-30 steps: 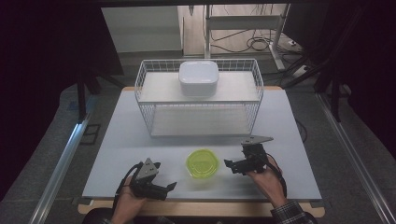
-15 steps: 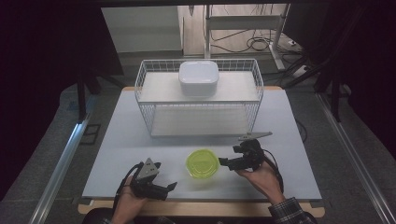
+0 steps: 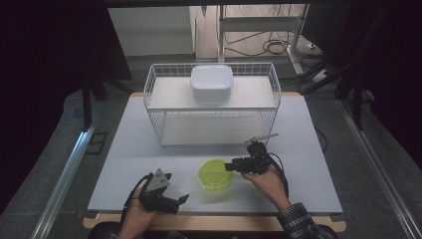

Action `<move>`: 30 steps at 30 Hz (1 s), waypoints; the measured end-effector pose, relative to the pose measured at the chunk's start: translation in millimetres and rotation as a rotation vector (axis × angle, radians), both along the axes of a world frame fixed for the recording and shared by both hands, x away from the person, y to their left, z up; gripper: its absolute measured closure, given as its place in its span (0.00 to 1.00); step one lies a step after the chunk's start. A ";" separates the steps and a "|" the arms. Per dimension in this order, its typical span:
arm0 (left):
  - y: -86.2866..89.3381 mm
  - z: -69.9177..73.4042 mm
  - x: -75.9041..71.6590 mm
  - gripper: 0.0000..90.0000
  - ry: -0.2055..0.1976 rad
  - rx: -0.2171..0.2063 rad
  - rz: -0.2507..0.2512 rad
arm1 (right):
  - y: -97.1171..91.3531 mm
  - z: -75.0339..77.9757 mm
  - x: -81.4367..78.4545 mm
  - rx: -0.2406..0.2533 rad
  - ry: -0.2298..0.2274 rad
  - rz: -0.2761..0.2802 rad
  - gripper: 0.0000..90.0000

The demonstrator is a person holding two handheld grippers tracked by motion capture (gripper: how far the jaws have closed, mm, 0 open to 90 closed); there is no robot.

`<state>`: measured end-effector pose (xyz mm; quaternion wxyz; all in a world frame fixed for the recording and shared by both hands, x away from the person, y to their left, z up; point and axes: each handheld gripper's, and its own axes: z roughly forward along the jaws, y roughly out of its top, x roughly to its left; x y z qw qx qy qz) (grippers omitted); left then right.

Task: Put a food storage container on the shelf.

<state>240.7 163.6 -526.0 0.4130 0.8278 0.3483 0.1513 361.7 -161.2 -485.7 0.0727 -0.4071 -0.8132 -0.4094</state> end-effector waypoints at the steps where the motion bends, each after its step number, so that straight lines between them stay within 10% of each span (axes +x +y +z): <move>1: -0.1 0.1 -0.1 0.07 -0.001 0.000 -0.001 | 0.7 -0.8 1.7 0.002 0.011 0.001 0.61; 15: -0.5 0.4 -0.5 0.07 -0.005 0.002 -0.007 | -1.9 -12.8 16.3 0.107 0.175 0.025 0.89; 30: 0.4 1.6 -0.9 0.07 -0.014 -0.009 0.000 | -5.7 -0.9 12.4 0.148 0.160 0.017 0.91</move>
